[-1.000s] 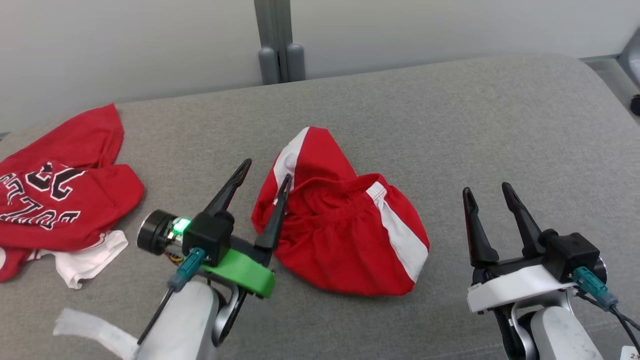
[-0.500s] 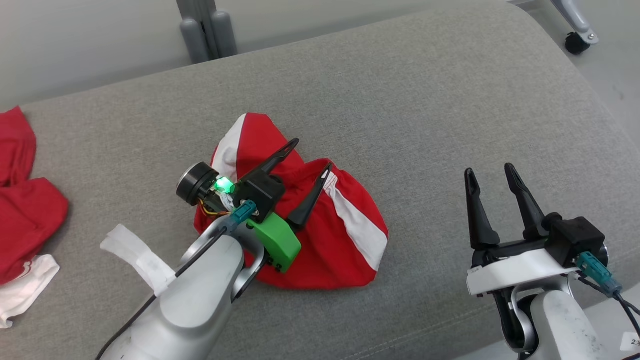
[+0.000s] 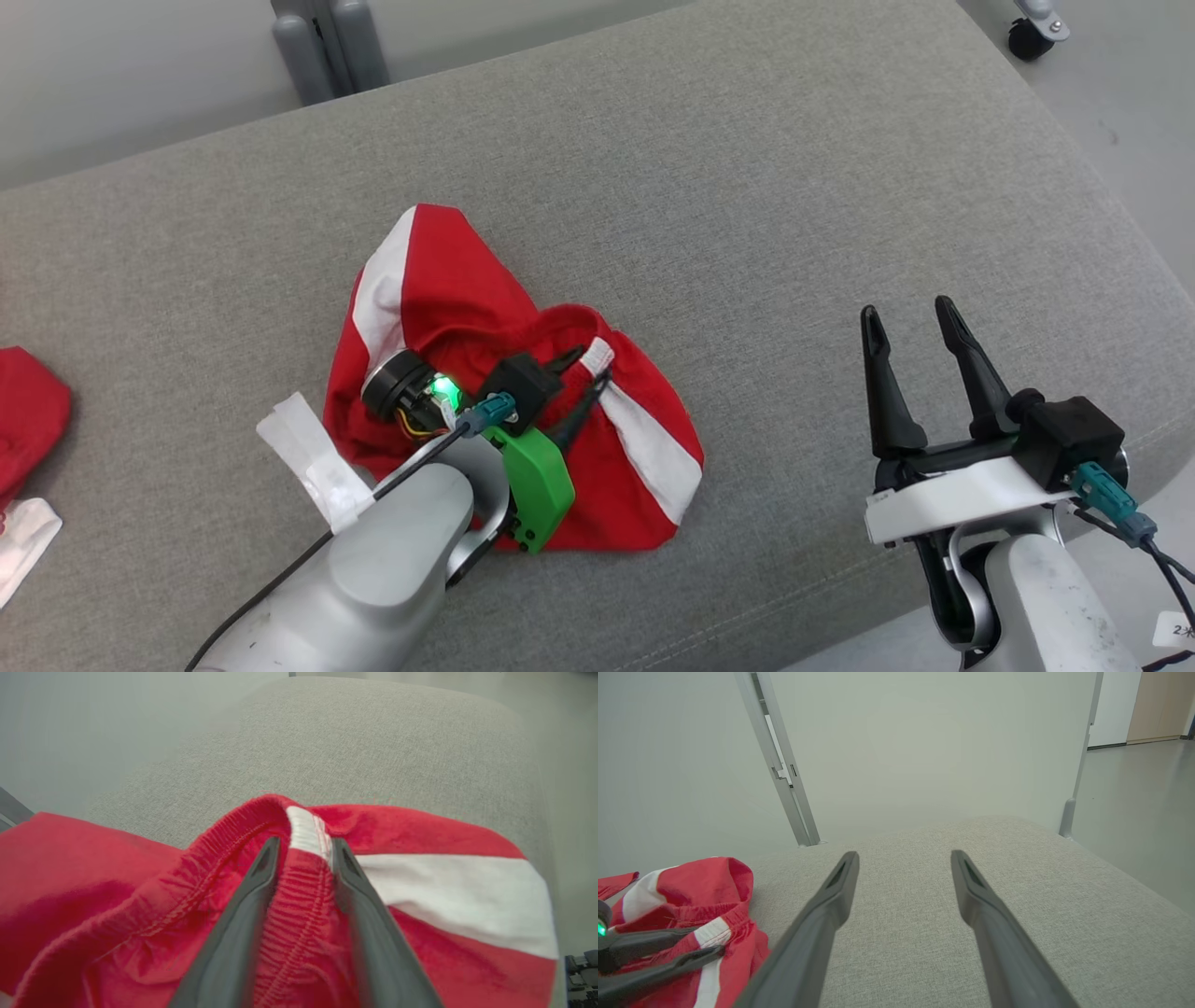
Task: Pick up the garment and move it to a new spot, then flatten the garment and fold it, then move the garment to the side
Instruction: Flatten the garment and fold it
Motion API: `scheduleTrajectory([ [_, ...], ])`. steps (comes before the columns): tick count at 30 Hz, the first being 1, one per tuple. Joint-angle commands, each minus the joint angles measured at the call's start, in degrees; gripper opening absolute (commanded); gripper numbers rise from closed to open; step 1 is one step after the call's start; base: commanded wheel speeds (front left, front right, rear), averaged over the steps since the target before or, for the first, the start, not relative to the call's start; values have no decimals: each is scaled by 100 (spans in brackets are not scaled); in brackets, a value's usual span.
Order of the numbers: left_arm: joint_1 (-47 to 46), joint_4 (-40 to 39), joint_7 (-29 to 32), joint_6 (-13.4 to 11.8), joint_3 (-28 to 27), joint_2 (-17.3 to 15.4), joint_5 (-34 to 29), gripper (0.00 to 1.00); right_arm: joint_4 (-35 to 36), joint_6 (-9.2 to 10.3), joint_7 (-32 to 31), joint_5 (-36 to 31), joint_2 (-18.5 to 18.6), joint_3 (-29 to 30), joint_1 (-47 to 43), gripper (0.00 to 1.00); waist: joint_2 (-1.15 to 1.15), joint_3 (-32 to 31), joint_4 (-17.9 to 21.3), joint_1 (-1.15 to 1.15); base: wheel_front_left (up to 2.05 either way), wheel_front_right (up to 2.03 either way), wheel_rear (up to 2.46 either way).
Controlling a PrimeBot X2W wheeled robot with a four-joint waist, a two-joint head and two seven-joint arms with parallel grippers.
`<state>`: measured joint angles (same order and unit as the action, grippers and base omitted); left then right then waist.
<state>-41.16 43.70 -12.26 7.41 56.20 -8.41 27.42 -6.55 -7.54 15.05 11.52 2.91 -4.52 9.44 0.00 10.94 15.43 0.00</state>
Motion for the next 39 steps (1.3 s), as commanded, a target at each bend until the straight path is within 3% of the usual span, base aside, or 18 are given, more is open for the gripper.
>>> scheduleTrajectory([
  [1, -116, 72, -53, 13, 81, -42, 77, 0, -1, 10, 19, 47, -1, -13, -8, 100, 0, -25, -2, 0, 0, 0, 0],
  [5, -228, 155, -198, 13, 69, -42, 319, 0, 22, 10, 19, 24, 1, 44, -92, 100, 0, -120, -83, 0, 0, 0, 0],
  [12, 29, -234, -292, -151, -494, -182, 449, 0, -44, 10, 19, -9, 3, 104, -340, 100, 0, -424, -564, 0, 0, 0, 0],
  [26, 2331, -2063, -289, -751, -1298, -924, 458, 0, -214, 10, 19, 63, 5, 123, -644, 100, 0, -928, -1573, 0, 0, 0, 0],
  [31, 3065, -2307, -290, -970, -1593, -1120, 608, 0, -296, 10, 19, 79, 6, 98, -700, 100, 0, -956, -1715, 0, 0, 0, 0],
  [35, 3444, -2290, -289, -996, -1736, -1115, 632, 0, -336, 10, 19, 72, 5, 115, -720, 100, 0, -961, -1774, 0, 0, 0, 0],
  [36, 3483, -2281, -290, -979, -1765, -1080, 622, 13, -347, 10, 19, 65, 5, 119, -728, 100, 0, -968, -1785, 0, 0, 0, 0],
  [37, 3517, -2272, -290, -963, -1818, -1034, 598, 48, -361, 10, 19, 57, 6, 128, -732, 100, 0, -984, -1801, 0, 0, 0, 0],
  [38, 3542, -2255, -290, -960, -1850, -1004, 557, 100, -372, 10, 19, 51, 5, 128, -731, 100, 0, -999, -1808, 0, 0, 0, 0],
  [39, 3558, -2255, -290, -951, -1897, -959, 525, 100, -385, 10, 18, 44, 5, 131, -730, 100, 0, -1015, -1815, 0, 0, 0, 0],
])
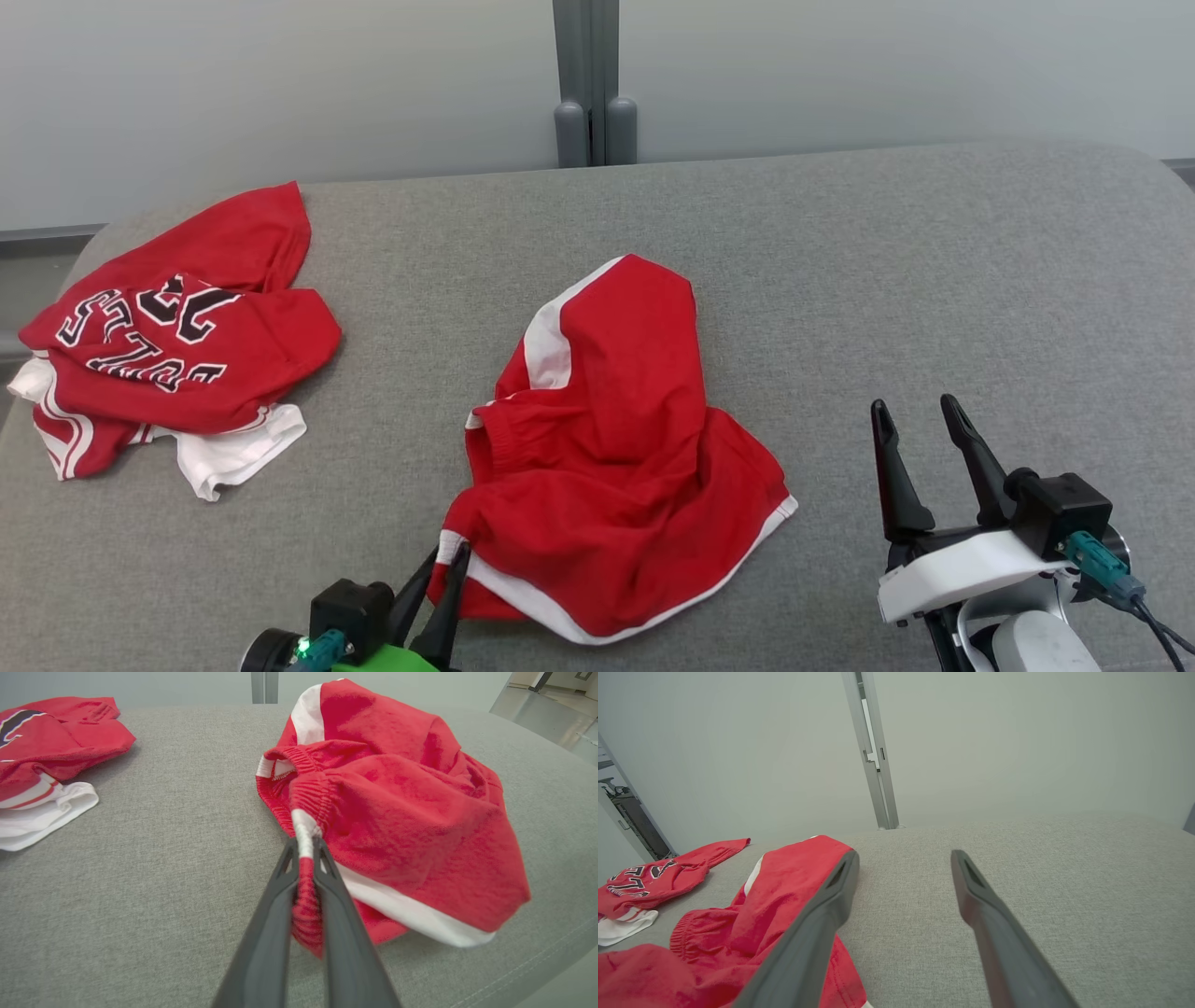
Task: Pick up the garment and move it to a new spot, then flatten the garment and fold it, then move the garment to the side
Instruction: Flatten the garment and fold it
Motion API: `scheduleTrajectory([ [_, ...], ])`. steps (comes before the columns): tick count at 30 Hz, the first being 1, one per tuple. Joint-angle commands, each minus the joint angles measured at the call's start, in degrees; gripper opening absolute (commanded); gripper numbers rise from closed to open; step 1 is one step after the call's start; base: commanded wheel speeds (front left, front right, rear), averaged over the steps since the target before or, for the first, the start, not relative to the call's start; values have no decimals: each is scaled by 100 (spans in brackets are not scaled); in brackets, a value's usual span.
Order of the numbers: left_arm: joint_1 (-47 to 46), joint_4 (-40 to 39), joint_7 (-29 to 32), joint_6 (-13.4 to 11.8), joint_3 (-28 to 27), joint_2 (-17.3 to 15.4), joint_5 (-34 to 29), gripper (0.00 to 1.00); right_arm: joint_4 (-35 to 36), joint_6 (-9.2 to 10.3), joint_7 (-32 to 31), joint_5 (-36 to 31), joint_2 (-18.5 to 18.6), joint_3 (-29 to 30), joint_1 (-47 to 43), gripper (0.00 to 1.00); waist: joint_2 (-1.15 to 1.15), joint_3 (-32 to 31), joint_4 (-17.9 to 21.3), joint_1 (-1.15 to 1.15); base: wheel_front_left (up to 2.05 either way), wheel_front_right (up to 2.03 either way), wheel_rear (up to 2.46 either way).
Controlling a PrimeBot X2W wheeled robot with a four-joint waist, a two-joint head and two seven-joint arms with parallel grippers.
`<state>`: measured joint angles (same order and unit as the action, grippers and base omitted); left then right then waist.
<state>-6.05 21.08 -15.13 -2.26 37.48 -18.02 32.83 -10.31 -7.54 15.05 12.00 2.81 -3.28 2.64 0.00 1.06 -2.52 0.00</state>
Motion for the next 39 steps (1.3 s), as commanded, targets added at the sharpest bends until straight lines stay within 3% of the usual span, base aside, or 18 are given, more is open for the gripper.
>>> scheduleTrajectory([
  [1, 64, -8, -2, 28, -90, 60, -49, 100, -20, 10, 19, -14, 14, 7, -45, 100, 0, -56, -29, 0, 0, 0, 0],
  [9, 257, -400, -2, 79, -846, 310, -475, 100, -17, 10, 19, -34, 14, 1, -47, 100, 0, -140, -32, 0, 0, 0, 0],
  [24, 937, -1269, -2, 197, -2825, 703, -1455, 100, 29, 10, 18, -152, 15, -110, -98, 100, 0, -316, 31, 0, 0, 0, 0],
  [31, 1244, -1452, -2, 324, -3362, 811, -1797, 100, 71, 10, 18, -224, 213, -397, -260, 100, 0, -444, 50, 0, 0, 0, 0],
  [39, 1327, -1405, -2, 635, -3569, 834, -1967, 100, 38, 10, 19, -171, 344, -489, -378, 100, 0, -503, 77, 0, 0, 0, 0],
])
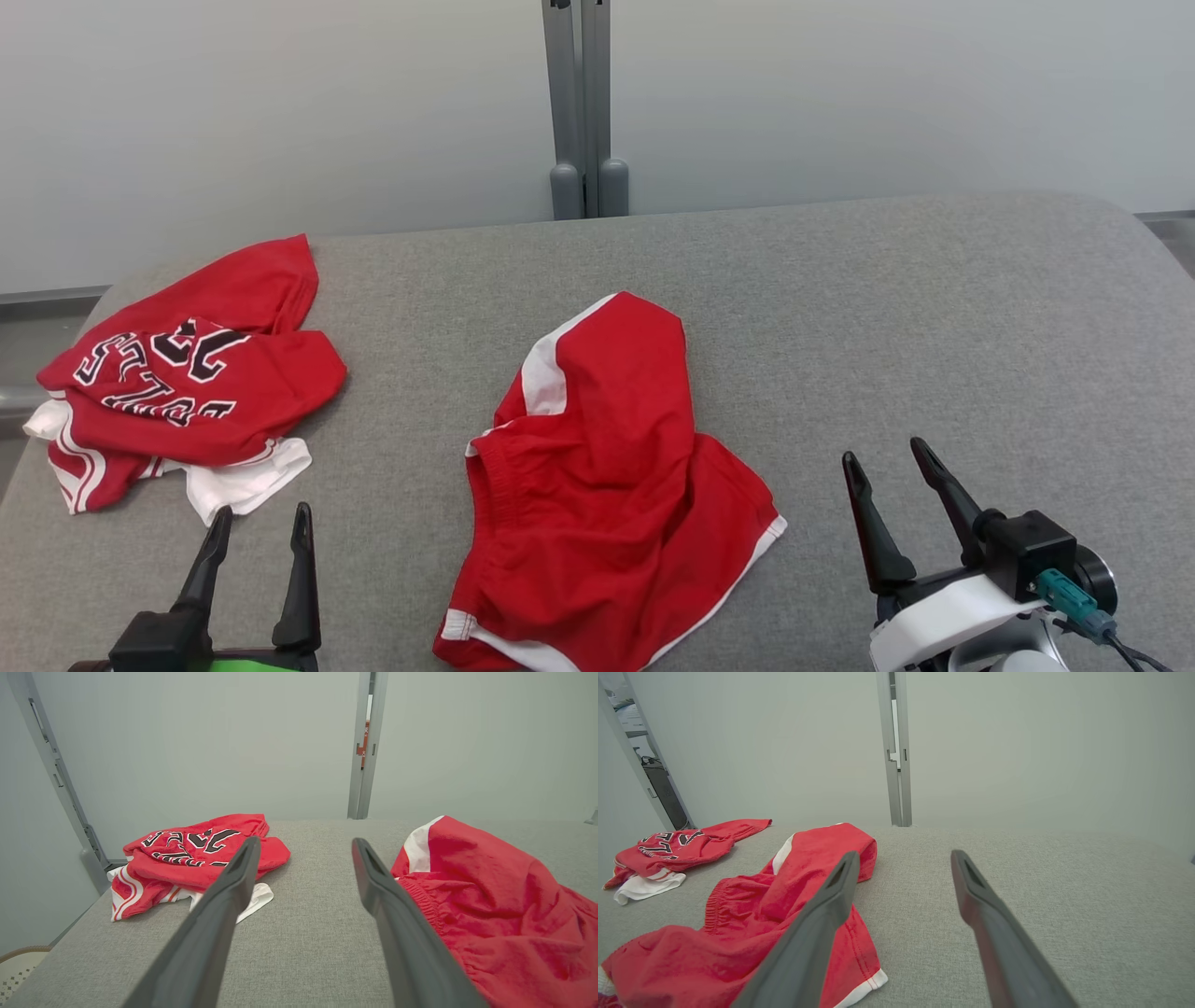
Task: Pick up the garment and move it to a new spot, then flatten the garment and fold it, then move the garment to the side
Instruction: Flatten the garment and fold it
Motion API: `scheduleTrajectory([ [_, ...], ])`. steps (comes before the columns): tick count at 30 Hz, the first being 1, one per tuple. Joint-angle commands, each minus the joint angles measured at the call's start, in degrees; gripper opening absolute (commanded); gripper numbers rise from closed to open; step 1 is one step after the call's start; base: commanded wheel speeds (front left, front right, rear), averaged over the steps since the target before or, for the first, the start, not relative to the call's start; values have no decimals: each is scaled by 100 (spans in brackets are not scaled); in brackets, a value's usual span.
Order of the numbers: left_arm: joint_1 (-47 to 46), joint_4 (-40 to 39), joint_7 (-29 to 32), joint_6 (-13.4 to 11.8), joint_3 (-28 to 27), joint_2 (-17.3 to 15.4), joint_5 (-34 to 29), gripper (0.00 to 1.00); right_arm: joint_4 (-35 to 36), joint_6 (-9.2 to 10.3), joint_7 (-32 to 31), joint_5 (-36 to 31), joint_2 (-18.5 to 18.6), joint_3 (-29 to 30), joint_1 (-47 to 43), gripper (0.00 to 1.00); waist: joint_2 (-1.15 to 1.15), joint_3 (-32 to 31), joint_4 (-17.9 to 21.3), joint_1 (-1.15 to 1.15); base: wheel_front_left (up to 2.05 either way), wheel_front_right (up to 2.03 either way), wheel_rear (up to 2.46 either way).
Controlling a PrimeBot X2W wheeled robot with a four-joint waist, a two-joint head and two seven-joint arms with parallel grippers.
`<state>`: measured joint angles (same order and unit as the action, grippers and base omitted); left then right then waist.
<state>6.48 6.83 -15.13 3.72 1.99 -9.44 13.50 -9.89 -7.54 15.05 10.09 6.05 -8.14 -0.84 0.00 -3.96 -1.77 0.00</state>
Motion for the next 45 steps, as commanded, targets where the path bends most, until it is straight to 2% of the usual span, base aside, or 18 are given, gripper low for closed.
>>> scheduleTrajectory([
  [1, 52, 28, -2, 61, -36, -33, -52, 100, -10, 10, 19, 19, 20, 0, -26, 100, 0, -2, 0, 0, 0, 0, 0],
  [7, -134, 115, -2, 229, -134, -43, -47, 100, -42, 10, 19, -7, -20, 33, -3, 100, 0, -8, -19, 0, 0, 0, 0],
  [12, -155, 176, -2, 276, -189, 13, -121, 100, -108, 10, 19, -37, -37, 11, -6, 100, 0, -16, -34, 0, 0, 0, 0],
  [45, -106, 255, -2, 350, -361, 228, -336, 100, -467, 10, 19, -39, -68, -9, 109, 100, 0, -52, -86, 0, 0, 0, 0],
])
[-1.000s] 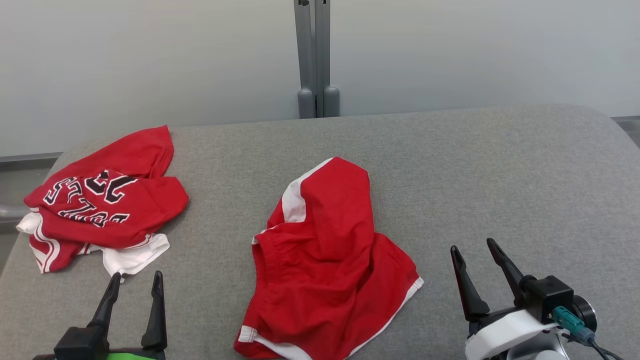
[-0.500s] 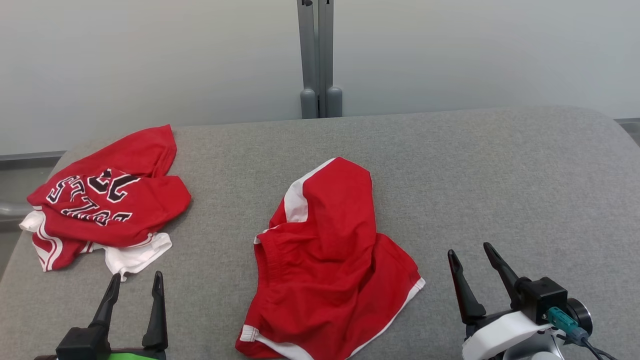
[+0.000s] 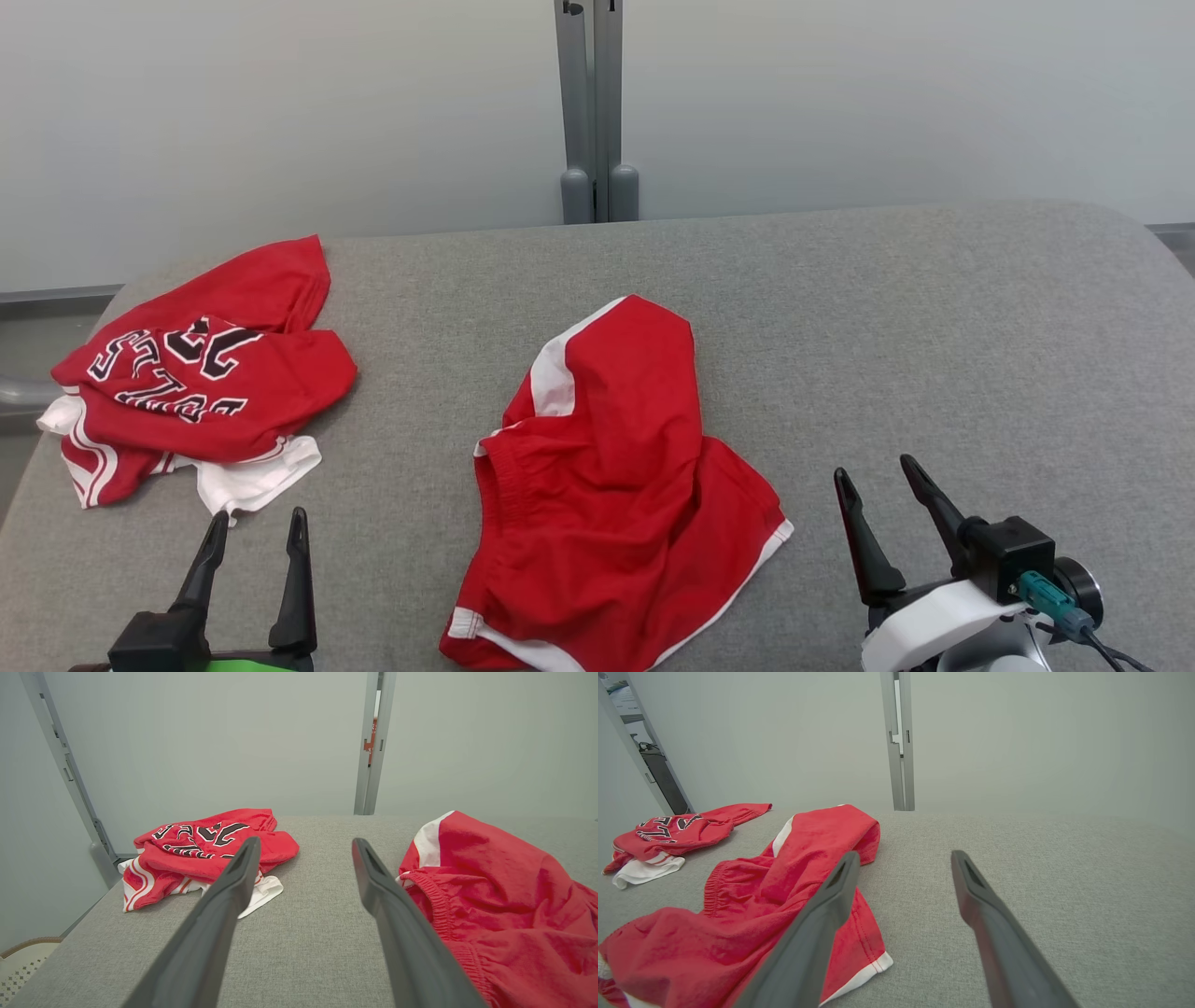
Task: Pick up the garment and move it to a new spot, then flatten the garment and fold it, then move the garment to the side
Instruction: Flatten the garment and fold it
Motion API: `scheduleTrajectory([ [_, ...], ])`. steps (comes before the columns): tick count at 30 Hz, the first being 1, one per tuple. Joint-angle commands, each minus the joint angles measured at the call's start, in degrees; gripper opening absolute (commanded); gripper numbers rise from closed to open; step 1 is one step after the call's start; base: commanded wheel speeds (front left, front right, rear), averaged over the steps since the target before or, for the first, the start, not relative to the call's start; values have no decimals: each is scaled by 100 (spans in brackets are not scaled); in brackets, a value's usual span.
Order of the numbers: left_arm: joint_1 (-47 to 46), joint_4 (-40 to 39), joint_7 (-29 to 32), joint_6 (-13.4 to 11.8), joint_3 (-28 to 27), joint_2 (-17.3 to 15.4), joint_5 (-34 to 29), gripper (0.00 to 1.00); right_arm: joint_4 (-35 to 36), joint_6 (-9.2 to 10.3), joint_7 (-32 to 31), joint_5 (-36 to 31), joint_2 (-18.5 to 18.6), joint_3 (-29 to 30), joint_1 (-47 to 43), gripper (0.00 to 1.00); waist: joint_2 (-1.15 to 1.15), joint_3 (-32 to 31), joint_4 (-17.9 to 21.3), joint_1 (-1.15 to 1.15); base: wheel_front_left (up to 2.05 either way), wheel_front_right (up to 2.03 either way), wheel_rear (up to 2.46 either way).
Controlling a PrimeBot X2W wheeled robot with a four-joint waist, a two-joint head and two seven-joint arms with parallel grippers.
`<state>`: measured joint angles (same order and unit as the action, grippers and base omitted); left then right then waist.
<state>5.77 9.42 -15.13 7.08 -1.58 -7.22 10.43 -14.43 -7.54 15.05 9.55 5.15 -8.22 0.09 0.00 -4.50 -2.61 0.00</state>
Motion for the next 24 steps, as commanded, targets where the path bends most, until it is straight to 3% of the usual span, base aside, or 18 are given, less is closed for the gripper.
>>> scheduleTrajectory([
  [1, -33, -5, -2, 15, 0, 9, -35, 100, -20, 10, 19, 19, 26, 1, 17, 100, 0, 4, -4, 0, 0, 0, 0],
  [13, -68, 84, -2, 35, 177, 65, -51, 100, -107, 10, 19, 17, 33, 33, 115, 100, 0, 45, -12, 0, 0, 0, 0],
  [24, -257, 653, -2, 48, 1209, 108, 73, 100, -616, 10, 19, 34, -55, -126, 421, 100, 0, 206, -107, 0, 0, 0, 0],
])
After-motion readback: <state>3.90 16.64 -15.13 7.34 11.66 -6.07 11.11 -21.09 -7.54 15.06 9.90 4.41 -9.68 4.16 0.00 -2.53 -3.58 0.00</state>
